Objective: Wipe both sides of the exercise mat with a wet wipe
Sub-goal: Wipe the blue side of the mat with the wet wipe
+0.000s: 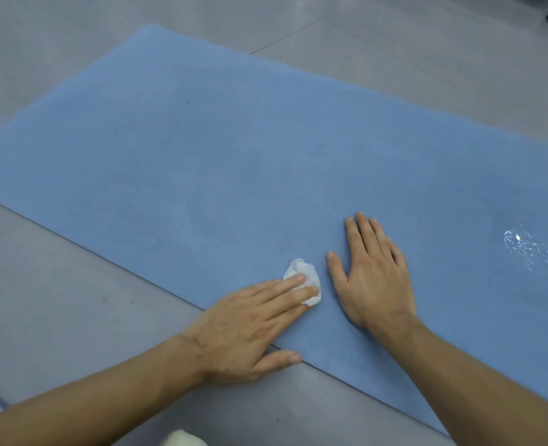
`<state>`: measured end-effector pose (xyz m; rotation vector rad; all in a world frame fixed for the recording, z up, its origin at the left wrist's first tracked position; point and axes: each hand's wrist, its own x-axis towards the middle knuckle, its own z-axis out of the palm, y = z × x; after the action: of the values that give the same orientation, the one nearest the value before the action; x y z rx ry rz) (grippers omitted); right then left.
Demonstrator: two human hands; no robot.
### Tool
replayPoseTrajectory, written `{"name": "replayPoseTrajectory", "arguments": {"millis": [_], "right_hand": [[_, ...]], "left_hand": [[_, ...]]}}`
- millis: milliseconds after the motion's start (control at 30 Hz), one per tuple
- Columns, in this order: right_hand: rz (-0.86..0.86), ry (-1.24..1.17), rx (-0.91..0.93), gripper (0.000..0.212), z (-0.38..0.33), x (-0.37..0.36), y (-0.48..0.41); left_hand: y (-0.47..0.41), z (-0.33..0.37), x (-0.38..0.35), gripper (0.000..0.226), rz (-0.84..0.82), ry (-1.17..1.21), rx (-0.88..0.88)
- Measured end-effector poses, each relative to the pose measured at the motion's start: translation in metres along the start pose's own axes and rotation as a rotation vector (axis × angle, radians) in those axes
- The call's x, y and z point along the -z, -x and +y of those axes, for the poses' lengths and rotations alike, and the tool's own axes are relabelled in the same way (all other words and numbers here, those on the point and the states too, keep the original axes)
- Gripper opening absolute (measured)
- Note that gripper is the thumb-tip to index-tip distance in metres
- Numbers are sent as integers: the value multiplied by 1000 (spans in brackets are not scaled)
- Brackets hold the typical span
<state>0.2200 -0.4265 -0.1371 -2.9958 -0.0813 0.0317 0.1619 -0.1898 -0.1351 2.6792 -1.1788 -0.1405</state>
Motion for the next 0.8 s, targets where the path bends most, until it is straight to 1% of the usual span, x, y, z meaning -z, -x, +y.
{"name": "replayPoseTrajectory", "arguments": {"millis": [100,167,267,333,400,500,600,667,733,800], "right_hand": [[-2,4,0,78,0,1,0],[-8,-2,-2,78,0,2,0],[-9,-1,0,77,0,2,1],[-11,0,0,77,-1,2,1],[-11,-2,-1,77,0,0,0],[-4,-3,0,77,0,-1,0],[1,1,-1,77,0,-1,-1],[5,3,-3,78,0,-1,-1],[8,5,-2,78,0,-1,-1],[2,9,3,78,0,-1,0]], "left_hand": [[1,-28,10,73,57,40,137],[5,-52,18,72,94,10,249],[15,-90,29,76,124,-42,447],[22,-103,33,79,114,-51,528],[23,-99,30,79,98,-10,481],[14,-67,18,81,86,0,321],[3,-20,8,80,48,50,101],[-1,8,3,81,-24,49,-25],[-1,16,2,80,-60,32,-56],[-3,5,3,78,-26,48,2]]}}
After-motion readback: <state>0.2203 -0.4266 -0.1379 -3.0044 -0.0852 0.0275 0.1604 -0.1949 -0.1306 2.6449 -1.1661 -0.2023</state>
